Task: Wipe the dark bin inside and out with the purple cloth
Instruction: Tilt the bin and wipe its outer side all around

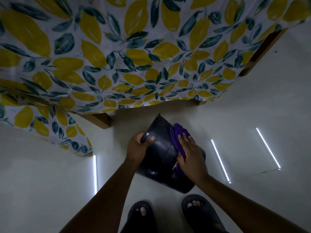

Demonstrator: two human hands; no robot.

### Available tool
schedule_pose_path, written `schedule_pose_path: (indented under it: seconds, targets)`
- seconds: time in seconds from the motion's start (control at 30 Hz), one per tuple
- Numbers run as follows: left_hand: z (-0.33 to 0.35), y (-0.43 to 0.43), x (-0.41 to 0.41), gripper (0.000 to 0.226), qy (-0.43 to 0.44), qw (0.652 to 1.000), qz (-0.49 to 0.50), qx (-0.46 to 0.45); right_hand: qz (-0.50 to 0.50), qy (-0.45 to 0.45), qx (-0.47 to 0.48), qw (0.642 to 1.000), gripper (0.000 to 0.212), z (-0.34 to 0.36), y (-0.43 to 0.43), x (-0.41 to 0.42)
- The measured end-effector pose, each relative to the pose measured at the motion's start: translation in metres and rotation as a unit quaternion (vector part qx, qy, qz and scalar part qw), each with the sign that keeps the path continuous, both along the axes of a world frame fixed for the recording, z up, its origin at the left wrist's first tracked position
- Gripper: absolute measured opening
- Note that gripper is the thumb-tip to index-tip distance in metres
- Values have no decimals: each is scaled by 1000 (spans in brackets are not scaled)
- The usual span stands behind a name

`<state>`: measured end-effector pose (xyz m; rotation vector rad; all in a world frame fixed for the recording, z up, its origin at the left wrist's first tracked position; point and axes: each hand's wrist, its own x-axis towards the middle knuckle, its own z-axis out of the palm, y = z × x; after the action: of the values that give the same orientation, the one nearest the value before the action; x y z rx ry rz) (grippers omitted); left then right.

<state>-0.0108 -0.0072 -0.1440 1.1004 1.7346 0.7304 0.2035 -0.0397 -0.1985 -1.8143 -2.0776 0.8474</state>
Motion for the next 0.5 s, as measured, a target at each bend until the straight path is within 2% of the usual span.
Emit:
schedule_pose_path:
  seconds: [0.13,0.3,0.37,0.43,0.5]
  targets:
    - [-5,-6,-15,22,4,998,-50,-25,84,-73,54,992,62,-5,-29,-9]
    - [-8,-10,-25,42,58,992,-108,-30,95,-108,71,987,56,-3,1,-27]
    - [-6,-12,-29,45,57,990,-124,-46,65,-66,18,996,54,-4,26,-30]
    - [-4,-14,-31,43,54,987,-135,-67,-17,-12,-44,999,53,-5,41,-26]
    - [-2,-15,-30,42,61,986,-141,-71,-74,-9,-61,995,52,-4,35,-19]
